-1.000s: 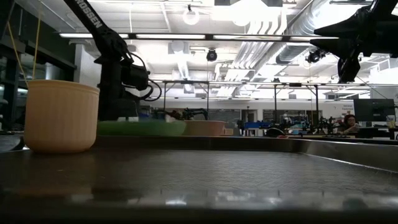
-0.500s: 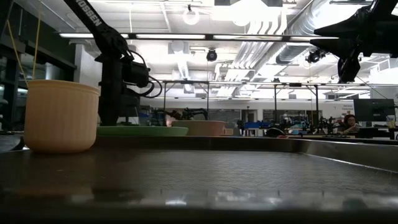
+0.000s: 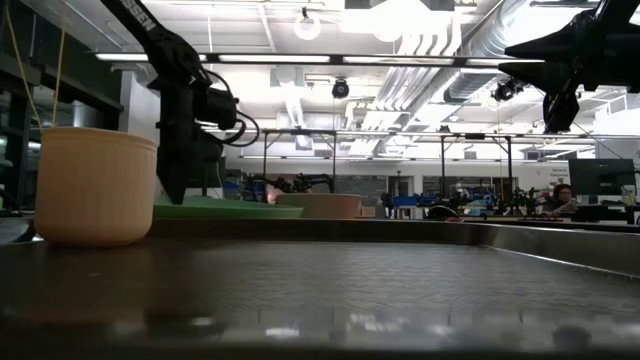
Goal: Set up tray
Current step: Put the green plate on the brown serving tray
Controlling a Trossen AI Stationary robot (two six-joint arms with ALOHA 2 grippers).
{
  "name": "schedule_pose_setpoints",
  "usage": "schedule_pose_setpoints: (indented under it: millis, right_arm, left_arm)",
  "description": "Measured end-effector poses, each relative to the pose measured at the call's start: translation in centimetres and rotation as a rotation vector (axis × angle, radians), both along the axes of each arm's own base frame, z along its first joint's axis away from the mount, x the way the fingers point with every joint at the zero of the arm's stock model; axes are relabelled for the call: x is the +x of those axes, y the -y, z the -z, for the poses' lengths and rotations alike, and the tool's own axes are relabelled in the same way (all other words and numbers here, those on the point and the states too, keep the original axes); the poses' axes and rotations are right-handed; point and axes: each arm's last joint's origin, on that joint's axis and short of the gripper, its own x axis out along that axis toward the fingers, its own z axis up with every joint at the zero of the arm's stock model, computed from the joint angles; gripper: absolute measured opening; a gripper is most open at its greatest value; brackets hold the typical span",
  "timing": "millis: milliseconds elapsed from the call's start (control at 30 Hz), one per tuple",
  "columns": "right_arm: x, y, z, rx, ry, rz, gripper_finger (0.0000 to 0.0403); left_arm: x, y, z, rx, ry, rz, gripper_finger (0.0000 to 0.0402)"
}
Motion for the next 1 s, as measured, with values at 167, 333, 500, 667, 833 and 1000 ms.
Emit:
schedule_pose_setpoints:
  millis: [167,333,500,667,833,1000]
  right_arm:
    - [0.0,0.0,0.0,-0.001,0.001,-0.003,0.0074]
    - [0.0,0.0,0.0,0.002,0.003,-0.016,0.0074]
    - [0.0,0.0,0.0,0.003,0.003,-0.018,0.0074]
    - [0.0,0.0,0.0,0.003,0.003,-0.017,0.0074]
    - [0.0,0.0,0.0,0.004,0.003,-0.017,0.0074]
    - [0.0,0.0,0.0,0.004,0.003,-0.016,0.0074]
  left_arm:
    - [-0.4,0.3,-0.3,-0.012,-0.025,-0.006,0.0014]
    - [-0.4,0.3,-0.4,-0.009,-0.024,-0.007,0.0014]
    - [-0.4,0.3,-0.4,0.007,-0.037,-0.011,0.0014]
    - [-1.3,-0.5,-0.4,0.006,-0.035,-0.052,0.0014]
    - [-2.1,-1.8,-1.2,0.017,-0.020,-0.086,0.0014]
    - [-2.5,-3.1,-3.1,0.041,0.003,-0.098,0.0014]
